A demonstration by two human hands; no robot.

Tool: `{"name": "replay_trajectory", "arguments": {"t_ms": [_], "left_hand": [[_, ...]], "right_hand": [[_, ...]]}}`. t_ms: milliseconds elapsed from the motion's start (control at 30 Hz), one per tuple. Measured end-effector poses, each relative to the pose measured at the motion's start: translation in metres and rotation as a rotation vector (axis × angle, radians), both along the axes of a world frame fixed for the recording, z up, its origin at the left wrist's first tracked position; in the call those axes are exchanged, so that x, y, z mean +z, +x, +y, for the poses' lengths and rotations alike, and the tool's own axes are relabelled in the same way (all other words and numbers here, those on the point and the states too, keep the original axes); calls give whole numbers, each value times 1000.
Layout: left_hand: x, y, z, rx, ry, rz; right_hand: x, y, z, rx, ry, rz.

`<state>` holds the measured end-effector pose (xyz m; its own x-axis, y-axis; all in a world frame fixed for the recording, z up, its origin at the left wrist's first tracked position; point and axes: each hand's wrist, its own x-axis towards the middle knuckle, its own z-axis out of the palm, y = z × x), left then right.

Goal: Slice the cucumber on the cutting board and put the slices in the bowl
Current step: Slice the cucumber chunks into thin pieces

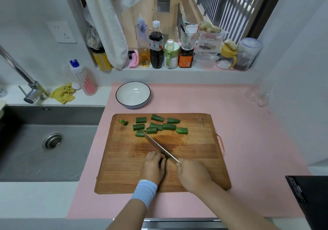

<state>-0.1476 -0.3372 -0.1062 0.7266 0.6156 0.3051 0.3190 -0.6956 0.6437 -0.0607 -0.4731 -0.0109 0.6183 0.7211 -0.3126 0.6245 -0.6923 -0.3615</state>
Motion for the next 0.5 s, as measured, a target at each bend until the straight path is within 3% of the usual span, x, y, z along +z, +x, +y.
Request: {"name": "replay_trajectory", "arguments": {"t_ms": [500], "left_hand": [[-1, -1, 0, 1, -7, -8]], "right_hand": [[6, -3, -29, 21, 40, -28]]}}
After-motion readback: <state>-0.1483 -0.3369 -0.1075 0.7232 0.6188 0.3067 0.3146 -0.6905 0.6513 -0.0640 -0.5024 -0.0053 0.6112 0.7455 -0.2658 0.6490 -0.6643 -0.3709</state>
